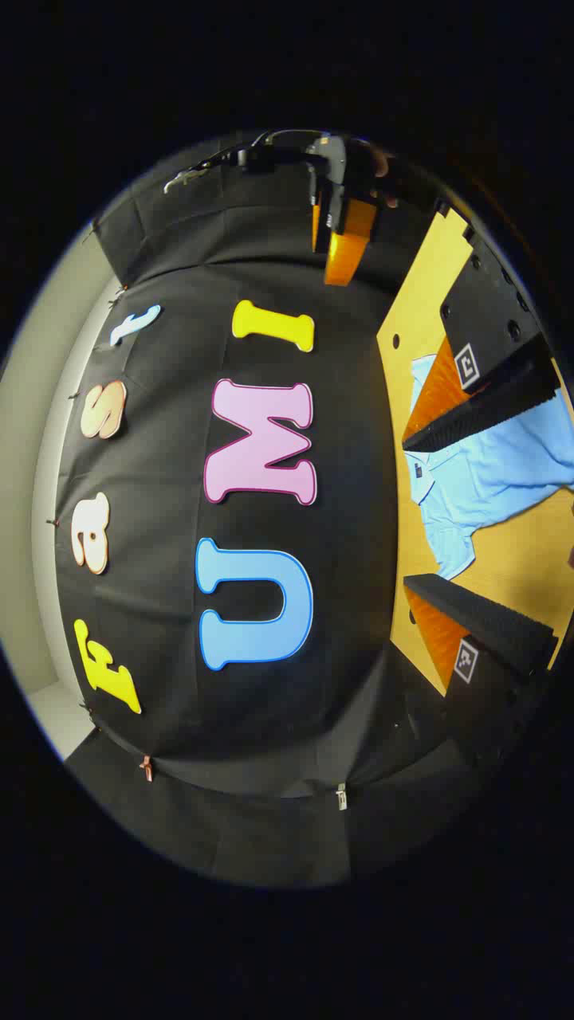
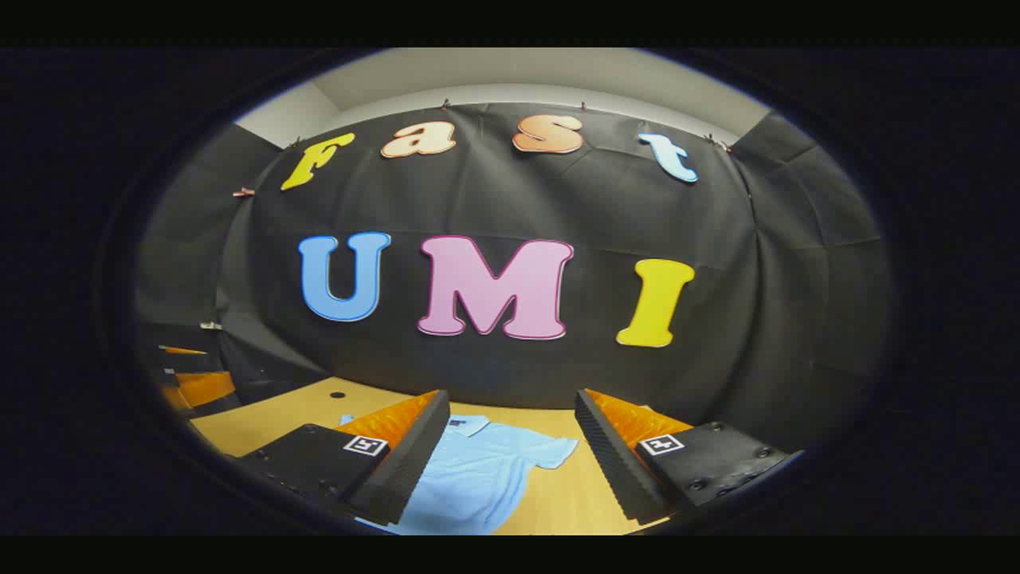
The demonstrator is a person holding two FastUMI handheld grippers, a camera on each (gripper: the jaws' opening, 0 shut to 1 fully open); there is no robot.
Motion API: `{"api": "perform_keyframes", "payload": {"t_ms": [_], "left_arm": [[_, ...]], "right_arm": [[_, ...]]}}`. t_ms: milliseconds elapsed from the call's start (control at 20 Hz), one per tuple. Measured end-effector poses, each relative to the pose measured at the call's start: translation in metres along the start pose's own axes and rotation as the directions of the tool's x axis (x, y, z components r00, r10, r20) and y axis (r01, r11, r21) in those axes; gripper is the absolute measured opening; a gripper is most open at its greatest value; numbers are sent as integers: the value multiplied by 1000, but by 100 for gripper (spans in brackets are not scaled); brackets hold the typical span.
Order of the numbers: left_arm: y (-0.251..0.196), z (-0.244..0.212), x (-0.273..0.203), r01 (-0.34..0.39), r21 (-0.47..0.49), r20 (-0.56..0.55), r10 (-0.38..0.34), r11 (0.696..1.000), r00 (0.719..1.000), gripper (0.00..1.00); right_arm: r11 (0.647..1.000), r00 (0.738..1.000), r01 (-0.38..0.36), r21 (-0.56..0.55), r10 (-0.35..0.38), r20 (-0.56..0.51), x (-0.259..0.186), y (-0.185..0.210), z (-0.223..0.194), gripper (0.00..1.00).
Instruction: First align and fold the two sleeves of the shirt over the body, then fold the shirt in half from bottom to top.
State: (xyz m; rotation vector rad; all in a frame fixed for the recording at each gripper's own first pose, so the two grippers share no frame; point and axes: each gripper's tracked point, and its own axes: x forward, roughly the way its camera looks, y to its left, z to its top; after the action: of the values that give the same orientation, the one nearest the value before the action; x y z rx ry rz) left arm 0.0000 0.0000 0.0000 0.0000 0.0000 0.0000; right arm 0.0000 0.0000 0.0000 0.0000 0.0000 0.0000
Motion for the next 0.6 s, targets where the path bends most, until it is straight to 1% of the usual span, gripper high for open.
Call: {"api": "perform_keyframes", "payload": {"t_ms": [100,200,250,400,500,600], "left_arm": [[-8,-2,7,7,-1,-13,-7,1000,1000,97],[-8,-1,10,-10,7,-10,10,1000,1000,98],[-11,-3,10,-11,4,-6,11,1000,1000,98],[-20,-8,8,-6,14,-20,7,1000,1000,98],[-21,-10,9,-13,19,-22,13,1000,1000,98],[-22,-10,12,-12,16,-22,13,1000,1000,98]], "right_arm": [[999,1000,-28,-21,28,-6,1,5,0,98],[1000,1000,9,7,-9,1,1,-4,2,98],[999,999,32,30,-32,3,1,-8,1,97],[993,994,107,55,-107,-14,2,-24,-7,97],[987,990,139,83,-137,-30,2,-35,-11,97],[982,987,157,102,-153,-45,1,-44,-16,97]]}}
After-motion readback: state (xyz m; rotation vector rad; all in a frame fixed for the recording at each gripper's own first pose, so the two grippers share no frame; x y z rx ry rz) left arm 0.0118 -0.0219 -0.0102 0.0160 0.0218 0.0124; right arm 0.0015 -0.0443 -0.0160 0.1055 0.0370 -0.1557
